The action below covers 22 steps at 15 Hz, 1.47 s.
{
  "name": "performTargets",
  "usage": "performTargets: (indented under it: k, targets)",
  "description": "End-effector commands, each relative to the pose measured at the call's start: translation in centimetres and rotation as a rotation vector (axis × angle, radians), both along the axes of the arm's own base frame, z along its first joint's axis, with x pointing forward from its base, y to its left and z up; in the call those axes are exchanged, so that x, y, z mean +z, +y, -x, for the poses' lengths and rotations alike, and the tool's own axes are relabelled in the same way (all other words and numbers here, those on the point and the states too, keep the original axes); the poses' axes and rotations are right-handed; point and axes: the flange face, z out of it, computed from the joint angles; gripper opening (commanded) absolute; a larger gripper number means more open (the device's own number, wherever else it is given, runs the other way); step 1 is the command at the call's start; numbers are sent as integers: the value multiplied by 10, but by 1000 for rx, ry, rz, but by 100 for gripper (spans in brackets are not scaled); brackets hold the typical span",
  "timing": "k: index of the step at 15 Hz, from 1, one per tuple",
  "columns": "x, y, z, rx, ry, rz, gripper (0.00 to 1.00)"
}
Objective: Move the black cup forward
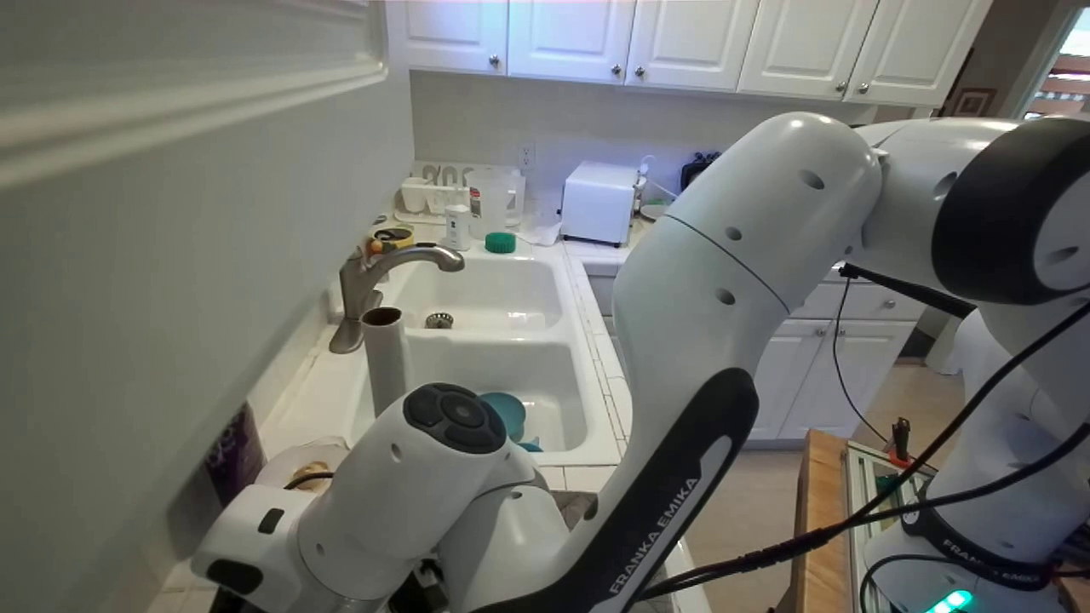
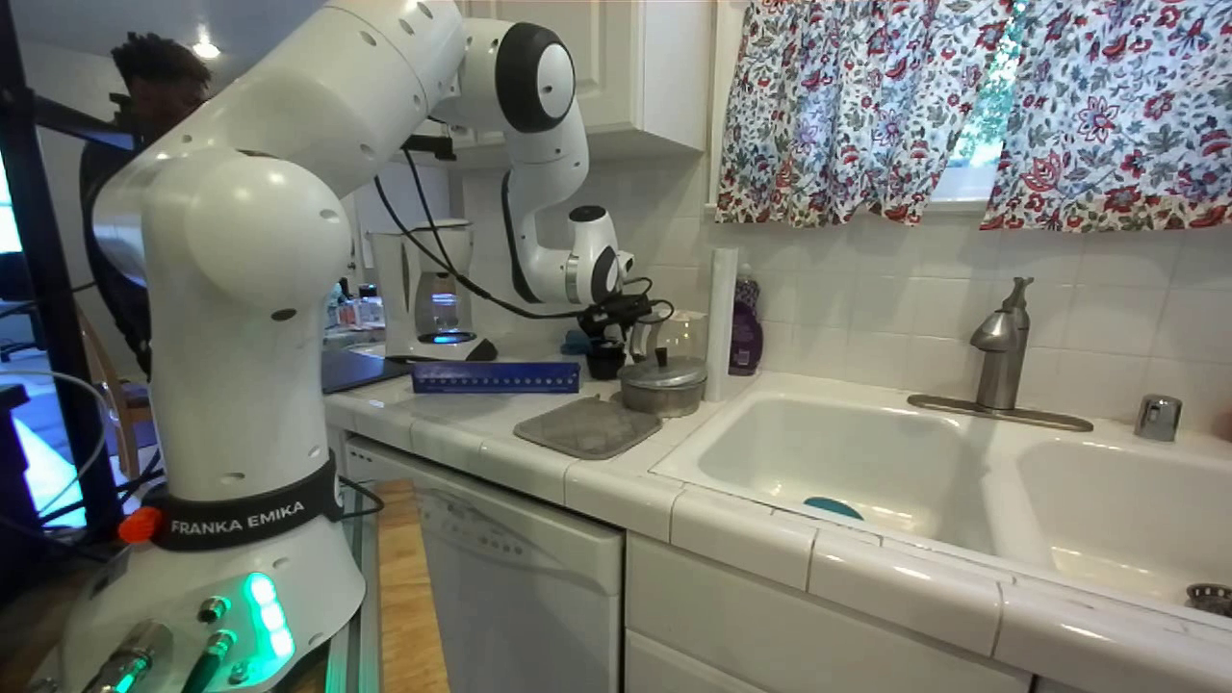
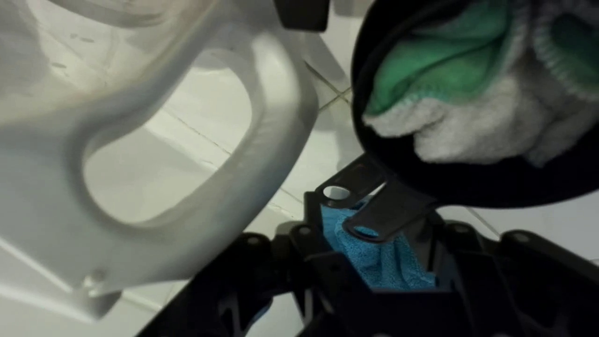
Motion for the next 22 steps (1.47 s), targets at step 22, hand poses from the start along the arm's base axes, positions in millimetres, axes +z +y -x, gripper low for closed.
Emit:
performTargets:
  k: [22]
  targets:
    - [91,9,77,66,-188,146,2]
